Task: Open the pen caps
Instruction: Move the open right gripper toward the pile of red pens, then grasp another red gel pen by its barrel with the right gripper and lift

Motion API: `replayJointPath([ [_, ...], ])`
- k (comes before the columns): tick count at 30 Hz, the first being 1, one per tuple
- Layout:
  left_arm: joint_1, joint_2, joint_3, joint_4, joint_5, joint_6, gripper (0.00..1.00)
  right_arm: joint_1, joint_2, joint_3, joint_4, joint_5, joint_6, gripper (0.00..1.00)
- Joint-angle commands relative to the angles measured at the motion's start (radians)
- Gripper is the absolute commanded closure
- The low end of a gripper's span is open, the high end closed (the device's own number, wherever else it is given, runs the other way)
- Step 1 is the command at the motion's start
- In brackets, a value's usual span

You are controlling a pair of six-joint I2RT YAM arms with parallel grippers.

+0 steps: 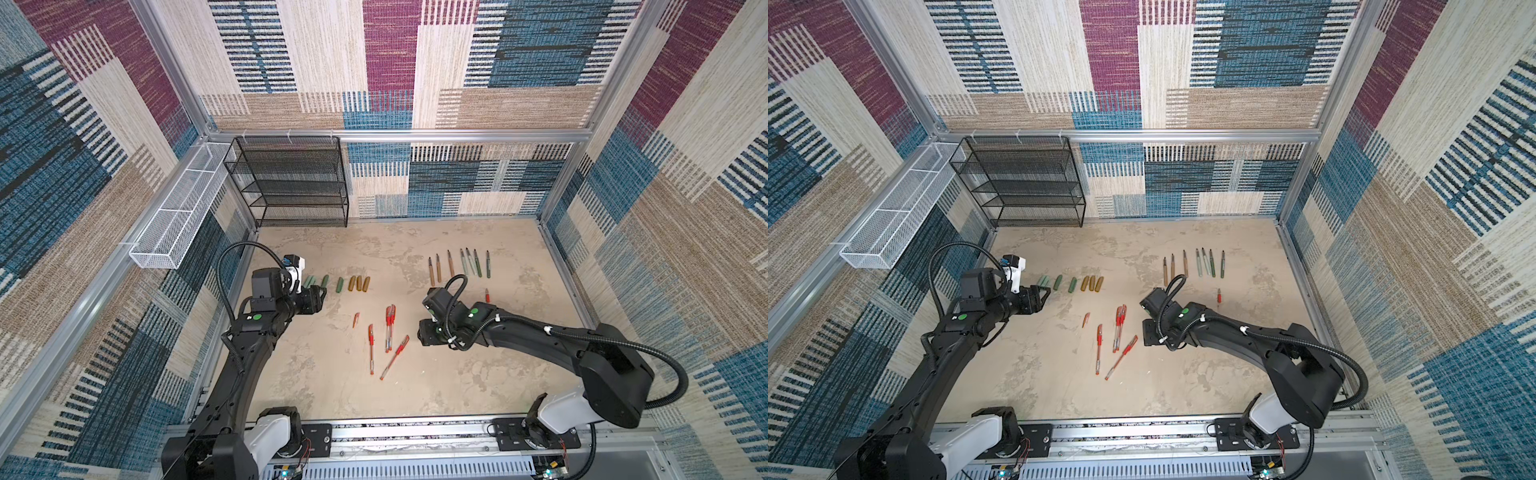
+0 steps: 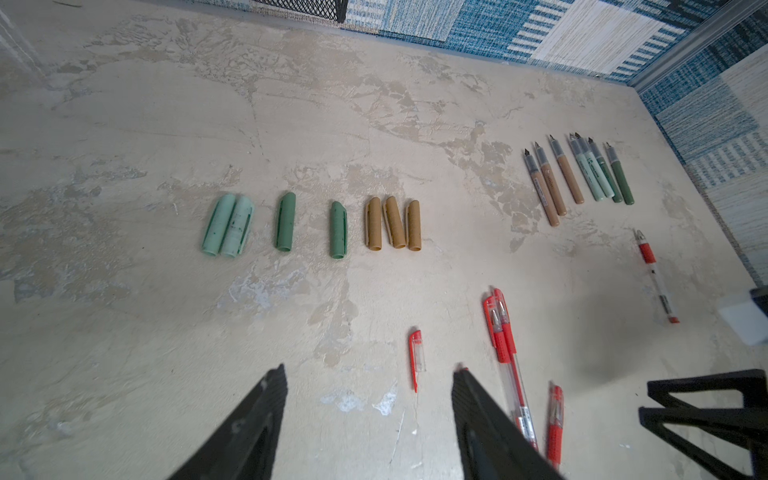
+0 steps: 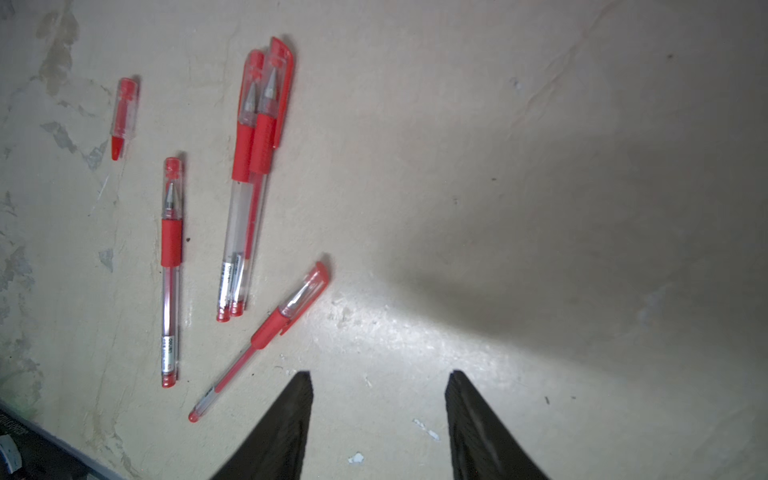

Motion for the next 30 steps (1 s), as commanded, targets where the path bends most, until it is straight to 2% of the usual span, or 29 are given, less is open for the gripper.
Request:
replayJointPath([
  [1,0.002,0.0,0.004,0.02,0.015,0.008,0.33,0.058,0.059,0.049,-0.002,0.057,0.04,0.44],
  [9,0.003,-0.006,-0.004,0.026,0.014,0.015,0.33,0.188,0.282,0.238,-0.166,0.149,0.055,0.41],
  [22,0.003,-0.002,-0.001,0.024,0.017,0.012,0.33,0.248,0.403,0.312,-0.23,0.132,0.073,0.39],
  [27,0.003,-0.001,-0.006,0.023,0.017,0.014,0.33,0.249,0.389,0.274,-0.254,0.13,0.066,0.44],
  [30,0.003,0.0,-0.002,0.027,0.02,0.009,0.33,0.247,0.351,0.23,-0.243,0.121,0.071,0.52],
])
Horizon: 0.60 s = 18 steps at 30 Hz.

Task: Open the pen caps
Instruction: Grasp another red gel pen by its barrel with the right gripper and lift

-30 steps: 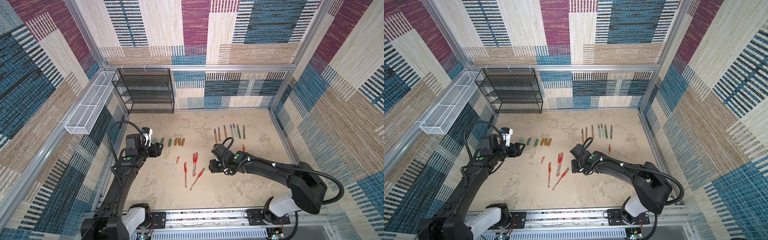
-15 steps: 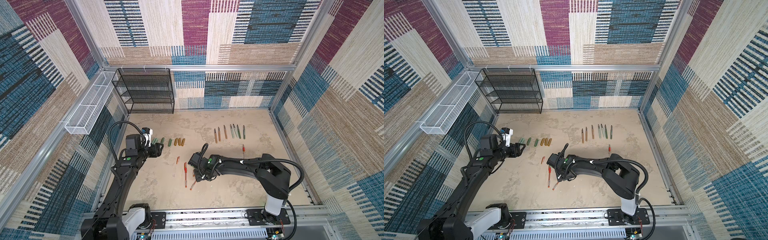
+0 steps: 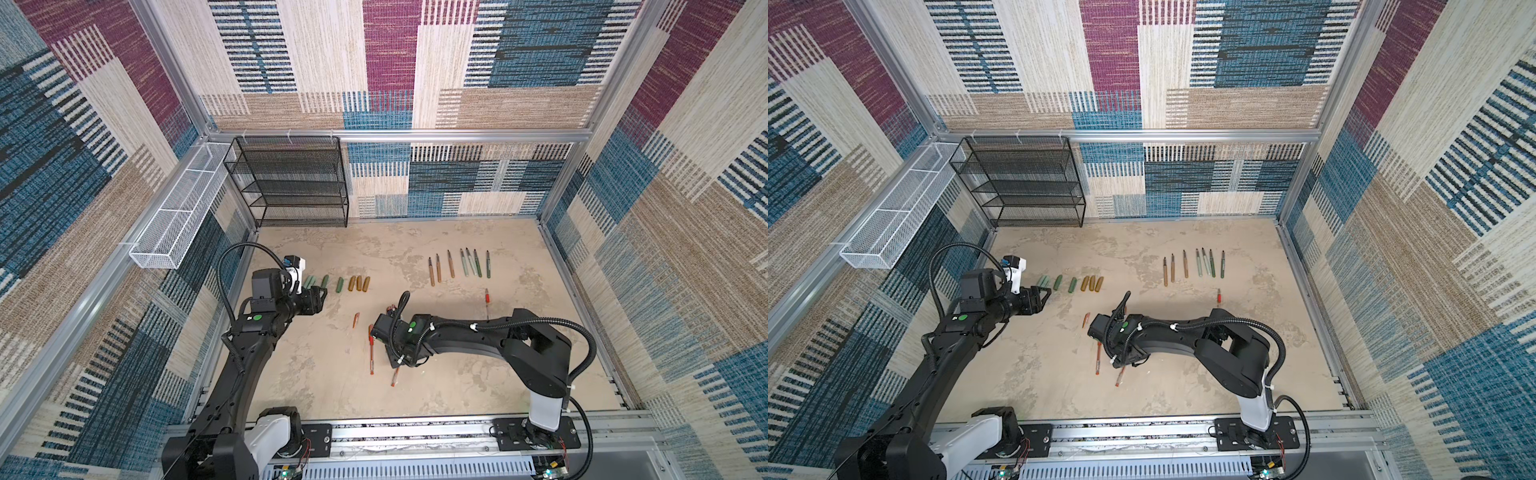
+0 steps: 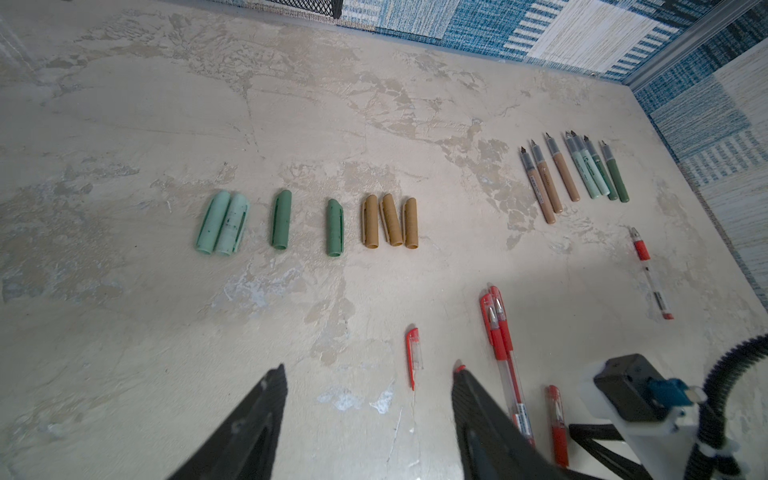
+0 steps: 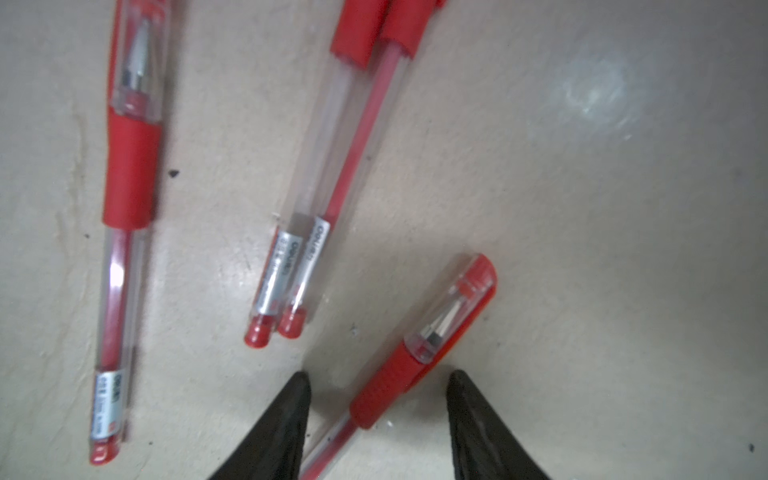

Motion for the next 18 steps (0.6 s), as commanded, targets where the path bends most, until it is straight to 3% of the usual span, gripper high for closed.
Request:
replayJointPath([
  [1,0.001,-0.001,0.002,0.03,0.01,0.009,0.33,0.0,-0.016,-0.049,-0.063,-0.039,0.012,0.55],
  [13,0.003,-0.001,0.013,0.015,0.039,-0.005,0.33,-0.003,-0.058,-0.119,-0.066,-0.051,0.021,0.91],
  [18,0.003,0.0,0.011,0.044,0.129,-0.024,0.33,-0.029,-0.111,-0.12,-0.016,-0.049,0.007,0.95],
])
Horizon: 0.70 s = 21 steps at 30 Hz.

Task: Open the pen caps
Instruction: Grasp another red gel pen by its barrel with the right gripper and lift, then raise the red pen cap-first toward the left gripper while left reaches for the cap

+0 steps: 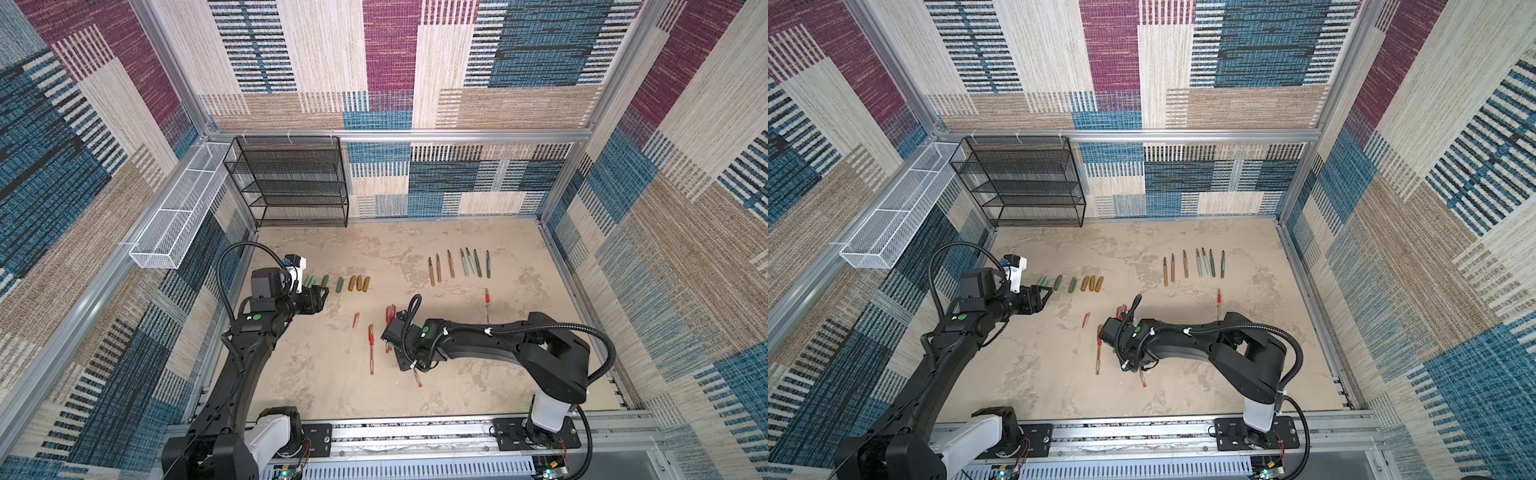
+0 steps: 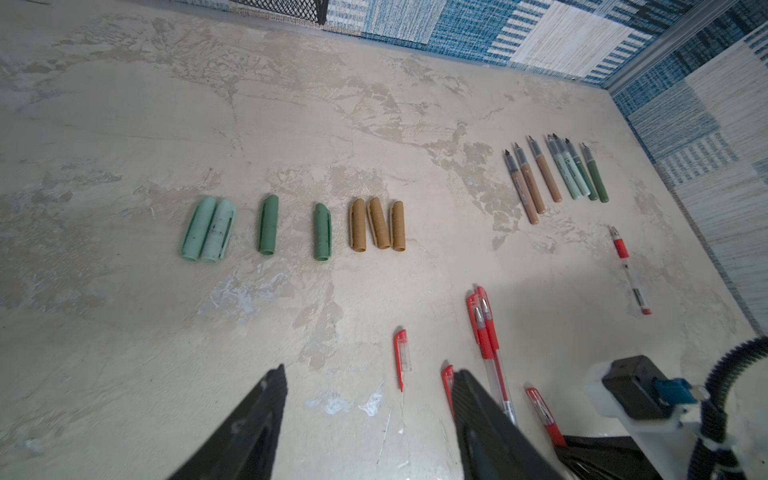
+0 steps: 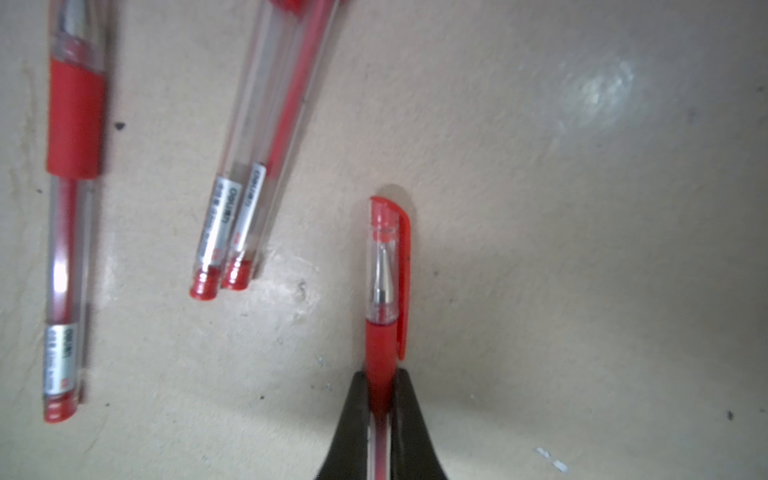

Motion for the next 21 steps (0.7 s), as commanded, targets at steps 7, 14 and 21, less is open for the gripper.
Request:
replayJointPath([
  [7,0.001,-0.001,0.007,0.082,0.254,-0.069,0.35,-0.023,-0.162,0.023,0.074,0.037,-0.067,0.94],
  [14,-0.004,0.007,0.011,0.129,0.429,-0.104,0.36,-0.023,-0.294,-0.023,0.363,-0.003,-0.18,0.95],
  [21,-0.041,0.011,-0.035,0.253,0.607,-0.241,0.41,-0.017,-0.3,-0.021,0.499,-0.078,-0.244,0.95],
])
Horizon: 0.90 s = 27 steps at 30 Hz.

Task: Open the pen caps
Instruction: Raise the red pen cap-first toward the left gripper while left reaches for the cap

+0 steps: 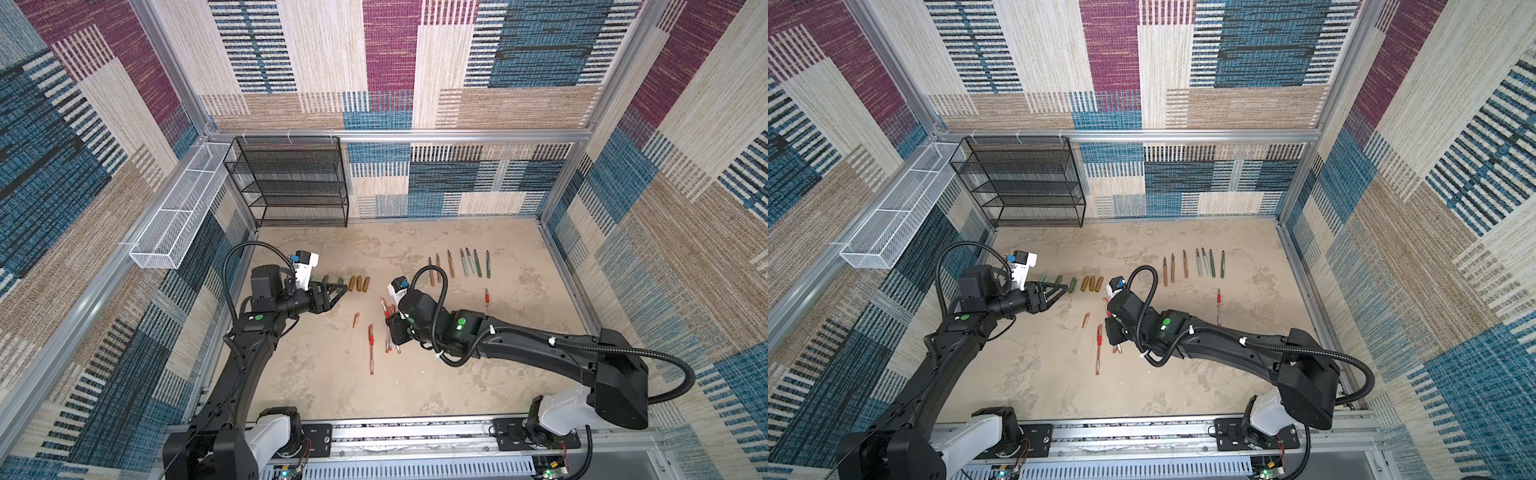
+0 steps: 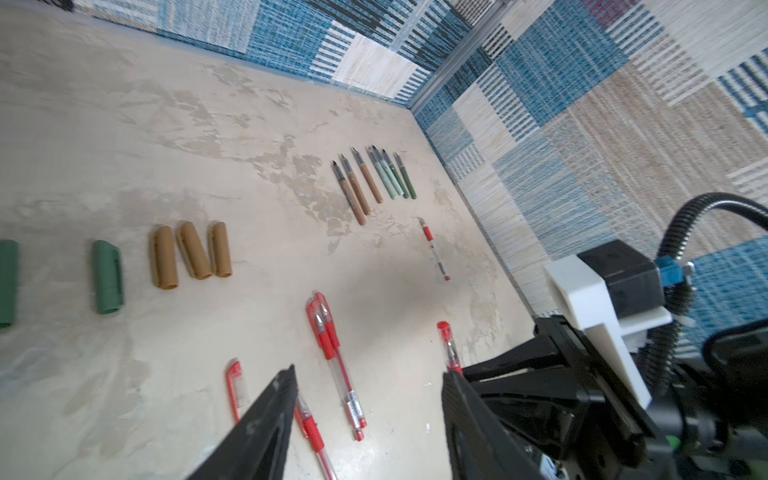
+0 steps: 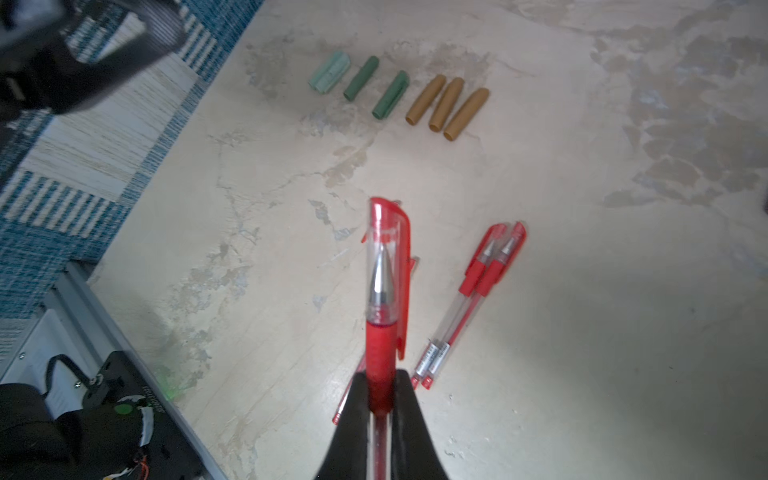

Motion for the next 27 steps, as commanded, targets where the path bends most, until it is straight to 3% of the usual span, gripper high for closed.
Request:
replayJointPath([
  [1,-0.03,0.001,-0.01,0.088,0.119,-0.075,0.41,0.006,0.004,0.002,0.132,-0.051,-0.048,0.95],
  [13,-0.157,0.056,-0.025,0.094,0.057,-0.111,0.49,0.039,0.061,0.068,0.16,-0.058,-0.062,0.95],
  [17,-0.168,0.061,-0.027,0.094,0.046,-0.113,0.62,0.039,0.064,0.072,0.155,-0.049,-0.069,0.95],
  [24,-0.167,0.057,-0.032,0.094,0.027,-0.115,1.0,0.039,0.076,0.075,0.162,-0.052,-0.076,0.93],
  [27,-0.167,0.055,-0.028,0.094,0.027,-0.127,1.0,0.039,0.085,0.061,0.17,-0.065,-0.07,0.83],
])
